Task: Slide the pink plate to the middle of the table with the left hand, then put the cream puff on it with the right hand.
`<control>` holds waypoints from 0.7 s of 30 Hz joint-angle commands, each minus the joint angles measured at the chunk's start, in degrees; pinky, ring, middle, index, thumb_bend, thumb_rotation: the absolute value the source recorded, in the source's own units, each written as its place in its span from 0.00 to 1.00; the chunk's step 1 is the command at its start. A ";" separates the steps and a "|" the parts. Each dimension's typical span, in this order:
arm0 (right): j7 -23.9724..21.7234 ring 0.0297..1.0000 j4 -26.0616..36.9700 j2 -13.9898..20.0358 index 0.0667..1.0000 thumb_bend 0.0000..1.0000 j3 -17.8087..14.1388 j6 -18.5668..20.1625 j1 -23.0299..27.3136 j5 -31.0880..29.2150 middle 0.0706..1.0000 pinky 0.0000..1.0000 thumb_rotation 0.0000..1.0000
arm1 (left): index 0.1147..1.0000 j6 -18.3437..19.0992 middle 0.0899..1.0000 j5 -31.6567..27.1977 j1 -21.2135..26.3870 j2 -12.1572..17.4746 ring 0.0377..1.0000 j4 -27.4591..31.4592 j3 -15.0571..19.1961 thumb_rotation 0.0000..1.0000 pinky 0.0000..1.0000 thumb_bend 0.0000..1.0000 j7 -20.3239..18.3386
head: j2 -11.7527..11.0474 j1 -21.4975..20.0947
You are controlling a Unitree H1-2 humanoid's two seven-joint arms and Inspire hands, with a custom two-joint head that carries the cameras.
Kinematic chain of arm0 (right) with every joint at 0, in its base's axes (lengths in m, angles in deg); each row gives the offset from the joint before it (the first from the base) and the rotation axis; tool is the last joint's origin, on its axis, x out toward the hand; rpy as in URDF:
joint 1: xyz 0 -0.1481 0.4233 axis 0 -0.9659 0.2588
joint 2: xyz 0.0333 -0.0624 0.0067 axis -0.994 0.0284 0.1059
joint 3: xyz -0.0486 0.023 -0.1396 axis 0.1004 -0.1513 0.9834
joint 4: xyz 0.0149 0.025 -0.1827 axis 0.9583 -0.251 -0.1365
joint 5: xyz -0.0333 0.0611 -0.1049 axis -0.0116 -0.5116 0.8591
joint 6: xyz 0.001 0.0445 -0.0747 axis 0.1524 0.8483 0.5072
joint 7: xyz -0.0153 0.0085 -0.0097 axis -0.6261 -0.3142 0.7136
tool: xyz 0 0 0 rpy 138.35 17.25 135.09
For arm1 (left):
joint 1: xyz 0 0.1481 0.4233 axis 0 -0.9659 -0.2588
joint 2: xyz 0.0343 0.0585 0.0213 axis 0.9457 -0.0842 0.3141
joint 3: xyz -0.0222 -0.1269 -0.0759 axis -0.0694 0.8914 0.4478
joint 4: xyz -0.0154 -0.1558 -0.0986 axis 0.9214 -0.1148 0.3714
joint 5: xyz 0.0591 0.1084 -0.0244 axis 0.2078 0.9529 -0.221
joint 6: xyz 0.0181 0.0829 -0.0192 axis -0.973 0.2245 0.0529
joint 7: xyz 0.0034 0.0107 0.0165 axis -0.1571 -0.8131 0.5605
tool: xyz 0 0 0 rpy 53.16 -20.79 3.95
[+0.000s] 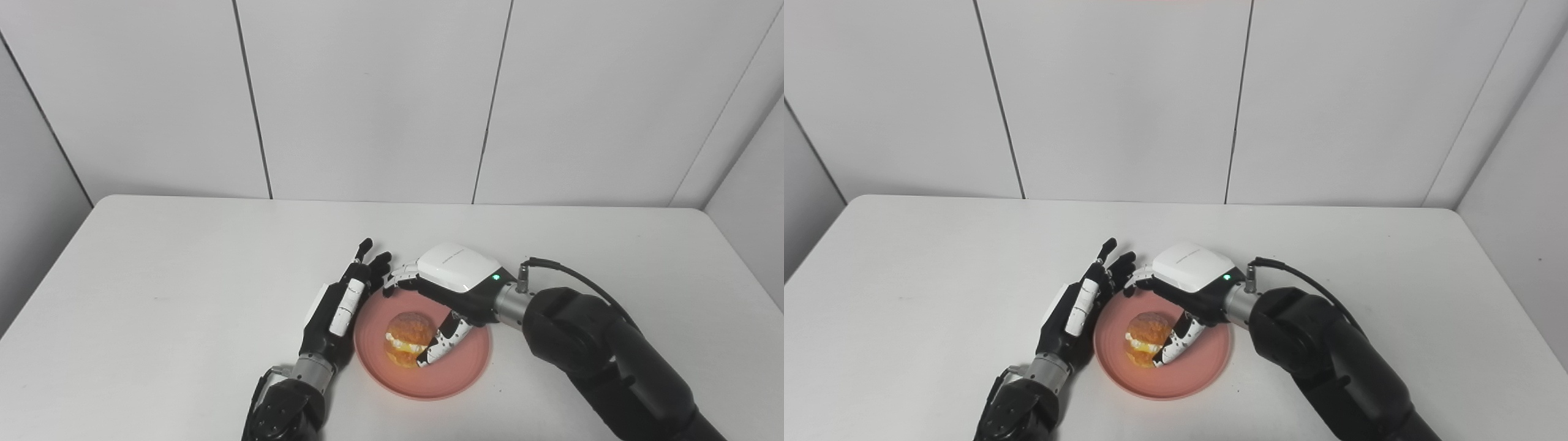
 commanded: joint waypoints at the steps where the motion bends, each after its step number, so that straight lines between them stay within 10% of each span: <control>1: 1.49 0.79 3.49 -1.02 0.72 1.00 -4.48 3.67 0.38 -5.01 0.78 0.66 0.38 | 0.98 -0.01 0.89 0.03 -1.66 -0.41 0.92 -1.28 -0.26 0.86 1.00 0.96 -0.04 | -0.07 0.11; 5: 3.87 0.73 6.16 -2.49 0.70 1.00 -9.07 5.34 -1.48 -8.67 0.74 0.63 0.42 | 0.99 -0.41 0.91 0.33 -1.55 -0.34 0.94 -1.45 -0.25 0.87 0.97 0.95 0.04 | -0.23 -0.11; 14: 16.48 0.78 5.86 -8.58 0.76 0.84 -17.93 4.41 -9.15 -16.09 0.79 0.70 0.93 | 0.98 -1.56 0.95 1.72 -1.75 -0.72 0.97 -1.25 0.11 0.87 0.93 0.96 1.85 | -0.07 -0.11; 21: 25.69 0.80 0.22 -17.21 0.80 0.86 -25.85 2.74 -14.19 -30.07 0.82 0.72 0.99 | 0.99 -2.38 1.00 2.45 -2.07 -1.12 1.00 -0.94 0.58 0.87 1.00 0.93 3.45 | 0.06 -0.33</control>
